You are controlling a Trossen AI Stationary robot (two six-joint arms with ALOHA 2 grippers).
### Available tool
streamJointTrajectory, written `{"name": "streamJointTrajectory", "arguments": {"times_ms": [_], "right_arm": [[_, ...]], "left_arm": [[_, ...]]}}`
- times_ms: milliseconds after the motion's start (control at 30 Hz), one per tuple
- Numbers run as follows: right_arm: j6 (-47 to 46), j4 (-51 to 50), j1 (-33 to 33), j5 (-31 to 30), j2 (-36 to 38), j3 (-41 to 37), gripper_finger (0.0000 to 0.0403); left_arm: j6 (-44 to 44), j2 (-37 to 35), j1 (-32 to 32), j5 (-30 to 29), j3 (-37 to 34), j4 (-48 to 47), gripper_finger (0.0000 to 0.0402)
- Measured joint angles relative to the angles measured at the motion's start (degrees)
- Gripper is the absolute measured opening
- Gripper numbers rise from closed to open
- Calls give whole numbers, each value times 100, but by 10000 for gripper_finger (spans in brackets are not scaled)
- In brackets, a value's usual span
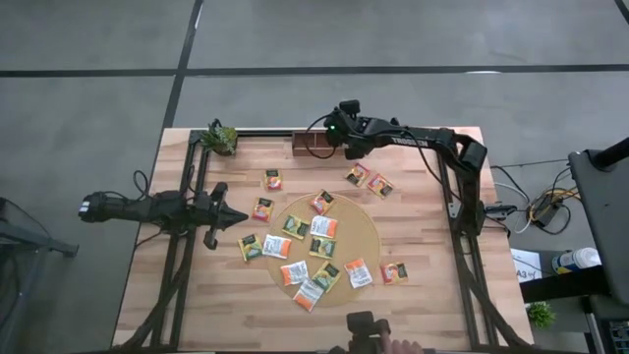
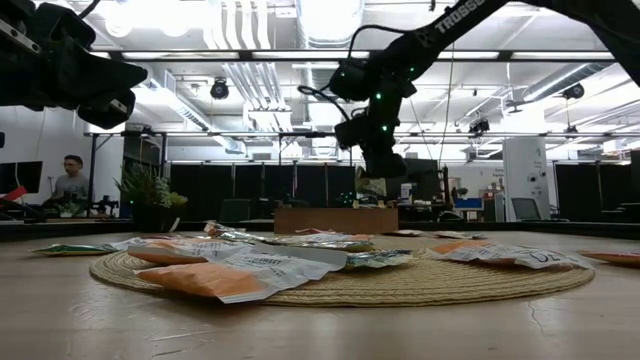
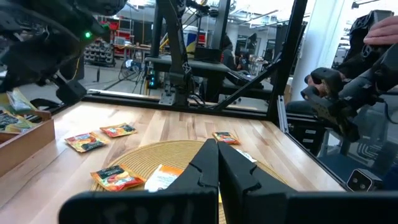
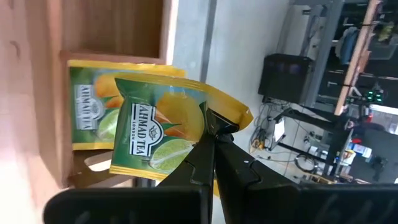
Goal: Pick & Place Tea
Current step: Put the yellow tea bag into the right section of the wooden organizer, then adjust the yellow tea bags in the right section of the wooden organizer
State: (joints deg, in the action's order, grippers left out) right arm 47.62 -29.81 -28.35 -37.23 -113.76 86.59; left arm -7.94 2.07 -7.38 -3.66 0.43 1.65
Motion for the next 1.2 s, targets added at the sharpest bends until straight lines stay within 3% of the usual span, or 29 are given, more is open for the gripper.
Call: {"name": "streamJointTrajectory", "arguments": {"times_ms": [733, 1200], "right_arm": [[-166, 0, -90, 277, -235, -9, 10], [-374, -159, -145, 284, -235, -7, 110]], "left_arm": [[-1, 1, 1, 0, -1, 0, 0], [0, 0, -1, 0, -1, 0, 0]]}}
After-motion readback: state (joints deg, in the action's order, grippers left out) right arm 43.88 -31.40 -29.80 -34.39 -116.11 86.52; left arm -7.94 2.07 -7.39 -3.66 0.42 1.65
